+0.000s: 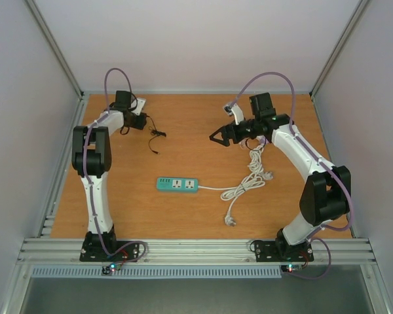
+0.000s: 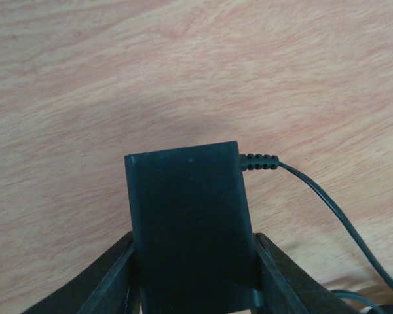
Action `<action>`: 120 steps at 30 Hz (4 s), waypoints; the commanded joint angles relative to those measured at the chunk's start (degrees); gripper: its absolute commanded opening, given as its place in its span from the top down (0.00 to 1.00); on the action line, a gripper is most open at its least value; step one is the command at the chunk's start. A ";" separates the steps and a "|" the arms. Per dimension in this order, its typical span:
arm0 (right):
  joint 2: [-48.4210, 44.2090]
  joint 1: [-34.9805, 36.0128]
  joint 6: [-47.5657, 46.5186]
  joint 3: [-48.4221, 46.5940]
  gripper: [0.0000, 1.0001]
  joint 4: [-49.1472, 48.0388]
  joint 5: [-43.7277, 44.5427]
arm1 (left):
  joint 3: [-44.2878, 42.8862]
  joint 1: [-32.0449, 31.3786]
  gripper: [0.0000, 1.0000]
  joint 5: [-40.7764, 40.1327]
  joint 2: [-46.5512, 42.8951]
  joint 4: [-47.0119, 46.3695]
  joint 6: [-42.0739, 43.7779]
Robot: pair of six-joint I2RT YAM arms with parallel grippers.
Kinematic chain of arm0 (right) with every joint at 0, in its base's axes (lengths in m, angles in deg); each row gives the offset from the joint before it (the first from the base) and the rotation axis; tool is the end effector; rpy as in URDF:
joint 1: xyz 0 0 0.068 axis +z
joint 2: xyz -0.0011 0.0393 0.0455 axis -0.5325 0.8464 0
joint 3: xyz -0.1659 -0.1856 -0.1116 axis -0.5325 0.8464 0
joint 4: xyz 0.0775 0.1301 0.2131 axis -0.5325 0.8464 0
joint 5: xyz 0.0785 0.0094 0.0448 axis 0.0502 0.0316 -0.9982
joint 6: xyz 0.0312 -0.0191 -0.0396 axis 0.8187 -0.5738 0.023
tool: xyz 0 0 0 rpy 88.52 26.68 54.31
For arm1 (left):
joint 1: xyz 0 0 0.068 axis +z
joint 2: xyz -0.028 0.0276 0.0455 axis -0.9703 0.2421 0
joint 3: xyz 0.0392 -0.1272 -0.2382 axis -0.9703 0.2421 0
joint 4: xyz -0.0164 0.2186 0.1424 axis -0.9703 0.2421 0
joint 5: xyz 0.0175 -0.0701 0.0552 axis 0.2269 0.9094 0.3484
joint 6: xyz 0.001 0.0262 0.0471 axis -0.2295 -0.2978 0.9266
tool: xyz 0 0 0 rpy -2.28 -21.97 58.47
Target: Pull the plug off the socket
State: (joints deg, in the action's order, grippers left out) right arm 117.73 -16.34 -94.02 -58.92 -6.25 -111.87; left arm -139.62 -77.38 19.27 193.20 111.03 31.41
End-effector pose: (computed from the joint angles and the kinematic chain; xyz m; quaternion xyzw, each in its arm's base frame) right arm 0.3294 0.1196 0.2971 -0.4845 0.7308 0.3016 0.3745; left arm 0.4869 -0.0185 0.1481 0.1632 0.9338 -0.0511 0.3142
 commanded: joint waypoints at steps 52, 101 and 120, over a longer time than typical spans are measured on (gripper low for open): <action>3.56 -1.64 -32.71 23.53 0.20 17.90 19.30 | 31.07 -6.59 0.16 27.36 -35.71 13.19 24.39; -9.17 -18.80 -51.91 36.18 0.30 20.17 32.82 | 33.12 -27.92 0.40 26.69 -22.45 19.09 52.89; -6.60 -25.06 -57.33 35.37 0.30 19.04 35.35 | 32.01 -30.77 0.23 23.51 -24.76 9.61 46.20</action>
State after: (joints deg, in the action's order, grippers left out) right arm 109.60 -40.25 -149.30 -23.75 14.67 -82.23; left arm -103.84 -107.58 41.39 167.46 122.44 78.64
